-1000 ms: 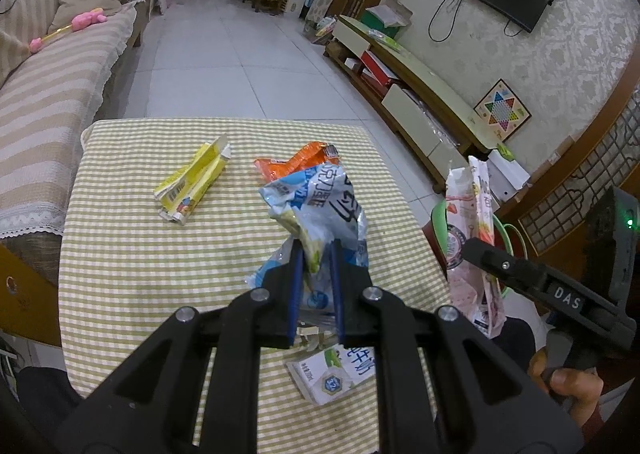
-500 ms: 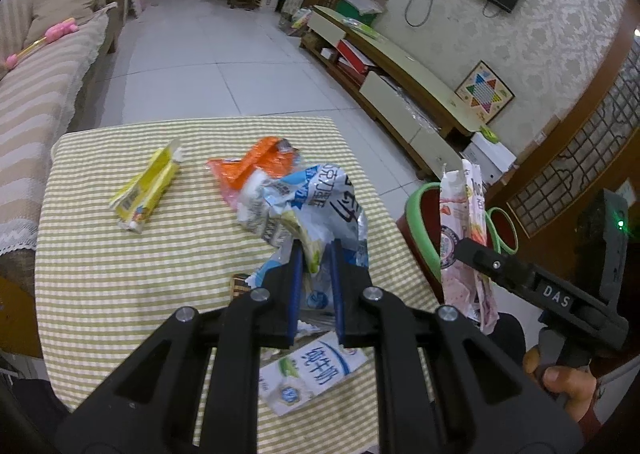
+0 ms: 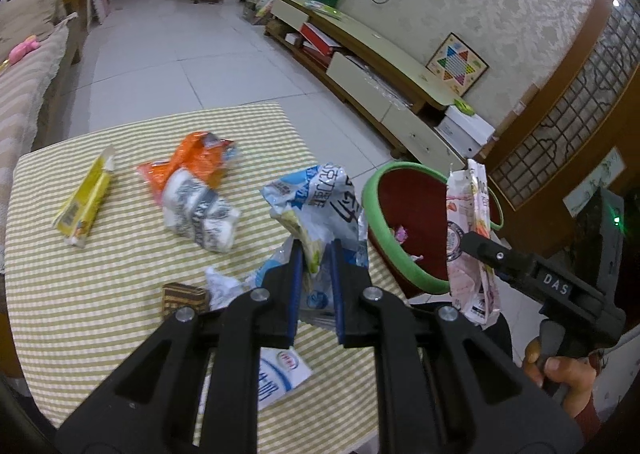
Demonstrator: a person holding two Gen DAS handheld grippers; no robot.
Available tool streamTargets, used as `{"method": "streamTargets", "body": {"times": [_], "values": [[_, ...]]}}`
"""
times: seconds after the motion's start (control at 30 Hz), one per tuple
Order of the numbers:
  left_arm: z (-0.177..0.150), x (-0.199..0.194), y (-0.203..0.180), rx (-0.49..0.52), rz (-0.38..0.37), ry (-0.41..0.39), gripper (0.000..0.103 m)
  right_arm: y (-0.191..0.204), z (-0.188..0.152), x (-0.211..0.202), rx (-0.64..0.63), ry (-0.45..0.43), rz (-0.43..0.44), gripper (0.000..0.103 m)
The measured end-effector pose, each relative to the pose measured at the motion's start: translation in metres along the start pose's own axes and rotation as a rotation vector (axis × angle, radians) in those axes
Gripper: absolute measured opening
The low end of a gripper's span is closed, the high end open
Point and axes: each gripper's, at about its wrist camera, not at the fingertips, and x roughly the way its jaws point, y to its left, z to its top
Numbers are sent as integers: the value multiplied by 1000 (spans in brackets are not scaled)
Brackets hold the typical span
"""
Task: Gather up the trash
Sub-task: 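Carry snack bag and Pocky wrapper to the red bucket and open both tools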
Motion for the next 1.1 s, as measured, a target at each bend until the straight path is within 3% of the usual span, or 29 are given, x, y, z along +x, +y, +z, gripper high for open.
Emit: {"method": "streamTargets", "body": {"times": [0.37, 0.7, 0.93, 1.0, 1.03, 1.07, 1.1], "values": [[12, 51, -47, 82, -57, 53, 12, -53, 10, -18, 74, -51, -70, 55], [32, 102, -107, 159, -182, 107, 12, -97, 31, -23, 107, -97, -123, 55], [47, 125, -140, 222, -194, 110, 13, -113, 58, -19, 92, -116, -147, 56], [49, 126, -145, 231, -188, 96, 29, -116, 64, -14, 90, -102, -152, 63], [50, 126, -145, 229, -181, 87, 51, -118, 66, -11, 92, -97, -154, 72], [52, 125, -144, 221, -176, 70, 58, -118, 68, -10, 95, -98, -159, 73], [53, 123, -143, 216, -178, 64, 58, -119, 70, -9, 92, -97, -159, 73]]}}
